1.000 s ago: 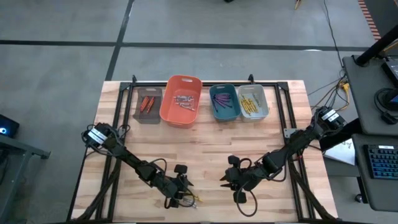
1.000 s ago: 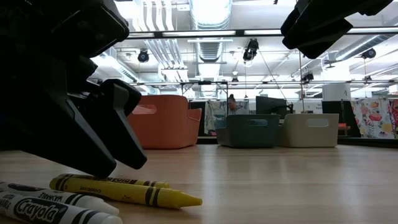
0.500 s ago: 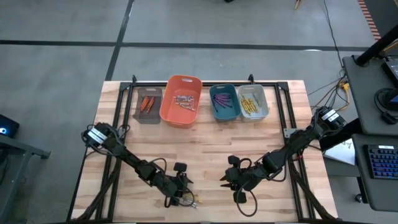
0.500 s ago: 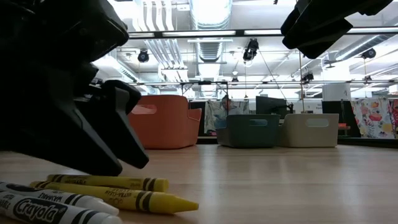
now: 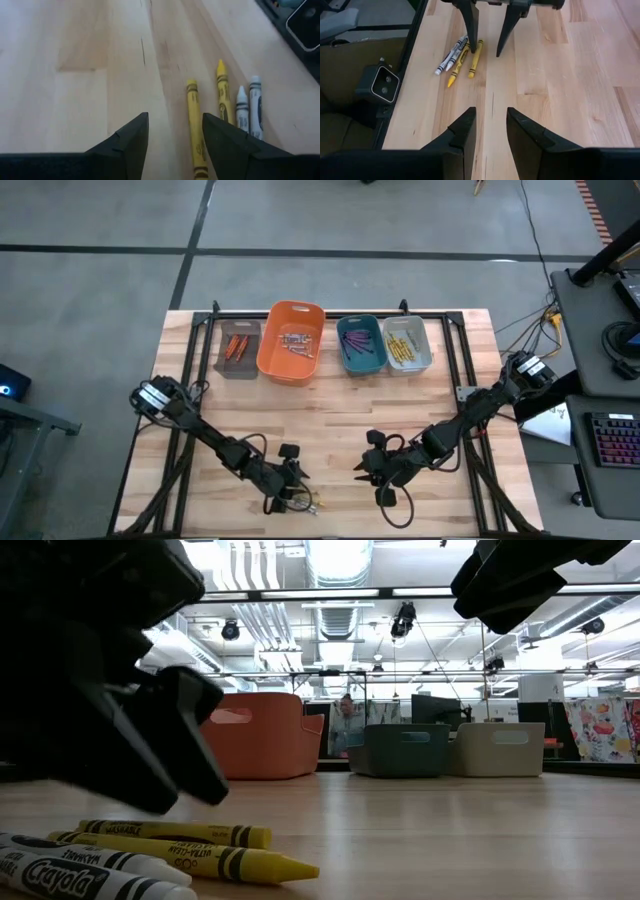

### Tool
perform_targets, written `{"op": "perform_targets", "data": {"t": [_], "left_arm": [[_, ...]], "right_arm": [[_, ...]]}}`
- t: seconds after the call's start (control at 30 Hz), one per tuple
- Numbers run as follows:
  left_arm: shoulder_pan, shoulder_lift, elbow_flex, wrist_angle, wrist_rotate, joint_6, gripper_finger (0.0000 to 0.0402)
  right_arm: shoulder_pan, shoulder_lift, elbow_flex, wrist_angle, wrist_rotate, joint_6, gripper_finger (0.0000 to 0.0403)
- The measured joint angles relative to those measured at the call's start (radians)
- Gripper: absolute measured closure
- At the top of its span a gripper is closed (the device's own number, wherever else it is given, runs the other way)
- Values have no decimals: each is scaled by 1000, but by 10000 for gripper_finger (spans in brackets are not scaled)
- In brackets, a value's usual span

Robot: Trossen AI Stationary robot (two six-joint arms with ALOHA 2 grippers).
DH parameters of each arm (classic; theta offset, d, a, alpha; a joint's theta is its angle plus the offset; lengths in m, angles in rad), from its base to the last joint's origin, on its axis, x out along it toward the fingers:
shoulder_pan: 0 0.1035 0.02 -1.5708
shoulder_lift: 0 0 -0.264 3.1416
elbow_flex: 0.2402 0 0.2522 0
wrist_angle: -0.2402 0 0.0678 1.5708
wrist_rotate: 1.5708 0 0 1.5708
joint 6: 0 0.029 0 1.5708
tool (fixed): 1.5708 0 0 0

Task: Sort crayons
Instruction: Put the yellow crayon into the white bin

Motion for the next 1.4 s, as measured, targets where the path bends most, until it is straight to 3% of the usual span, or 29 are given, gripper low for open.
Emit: {"op": "perform_targets", "data": {"t": [0.3,0.5,0.6,0.8,0.9,1.03,1.2,1.3,1.4], "left_arm": [[-2,13,0,-20,-3,-13,232],[-2,13,-6,-42,-66,-5,243],[-3,11,-30,-32,-106,0,274],[-3,8,-79,-25,-166,-4,384],[-4,8,-106,16,-221,9,390],[-1,2,-167,187,-252,107,398],[10,-27,-261,604,-256,259,400],[19,-26,-306,832,-254,331,400],[19,-28,-319,1036,-251,422,400]], "right_arm": [[0,0,0,0,0,0,305],[0,0,0,0,0,0,305],[0,0,0,0,0,0,305],[0,0,0,0,7,-30,305],[0,0,-1,1,28,-72,305],[0,0,-18,8,61,-136,305],[-1,0,-83,128,148,-223,305],[-13,0,-156,334,199,-307,305],[-36,16,-236,652,212,-415,305]]}}
